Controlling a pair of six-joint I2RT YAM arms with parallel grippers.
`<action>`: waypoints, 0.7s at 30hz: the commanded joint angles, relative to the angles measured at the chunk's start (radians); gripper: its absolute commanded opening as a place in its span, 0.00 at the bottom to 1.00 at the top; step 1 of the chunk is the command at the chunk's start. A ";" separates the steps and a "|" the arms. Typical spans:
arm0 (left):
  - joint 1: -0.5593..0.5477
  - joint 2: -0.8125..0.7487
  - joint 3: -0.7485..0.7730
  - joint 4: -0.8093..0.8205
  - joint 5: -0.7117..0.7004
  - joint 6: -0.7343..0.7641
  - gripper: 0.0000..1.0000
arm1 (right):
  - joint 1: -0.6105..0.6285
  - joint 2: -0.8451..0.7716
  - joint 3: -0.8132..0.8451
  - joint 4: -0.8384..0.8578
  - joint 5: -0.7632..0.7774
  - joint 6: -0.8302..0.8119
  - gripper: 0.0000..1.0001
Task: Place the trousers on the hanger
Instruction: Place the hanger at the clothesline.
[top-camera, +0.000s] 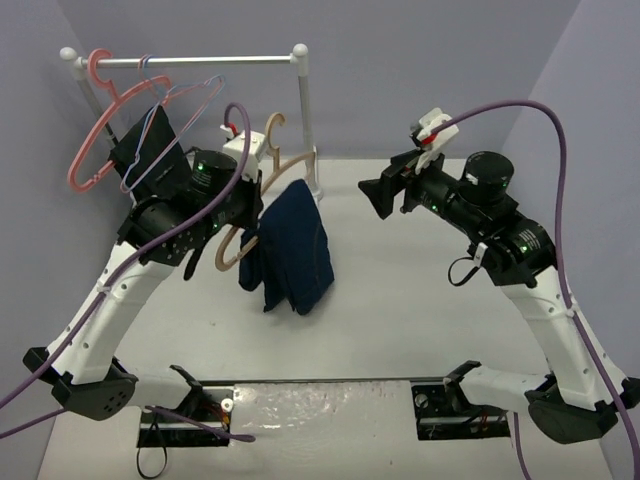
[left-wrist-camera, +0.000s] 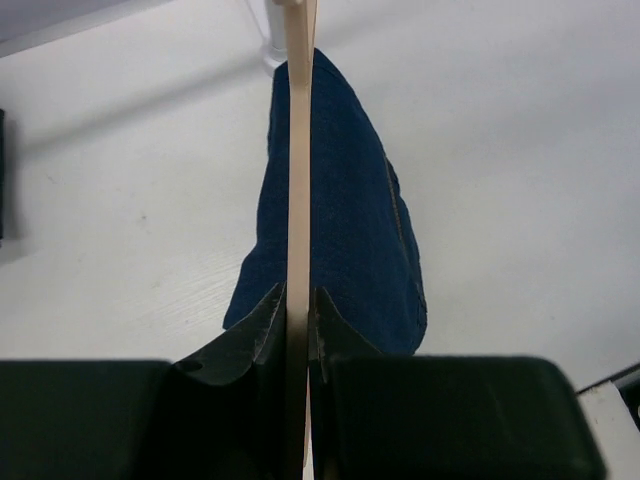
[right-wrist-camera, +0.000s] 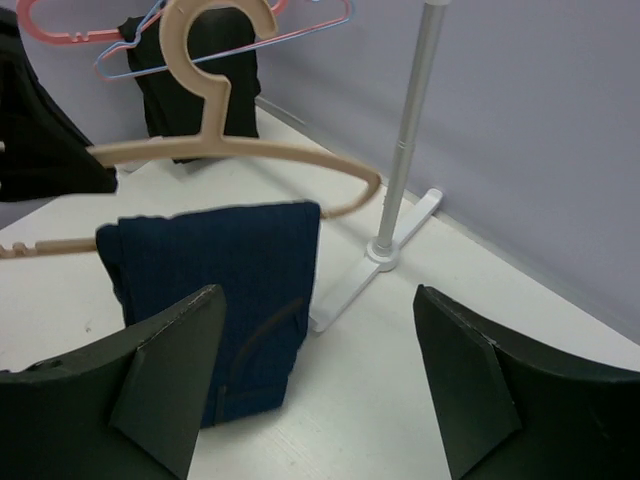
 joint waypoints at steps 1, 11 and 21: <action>0.070 -0.060 0.143 0.091 -0.032 -0.004 0.00 | -0.012 -0.066 -0.065 0.044 0.126 -0.010 0.74; 0.221 0.074 0.343 0.107 0.002 0.047 0.00 | -0.025 -0.139 -0.159 0.040 0.167 -0.003 0.75; 0.332 0.283 0.525 0.217 0.132 0.064 0.00 | -0.028 -0.186 -0.235 0.039 0.195 0.018 0.76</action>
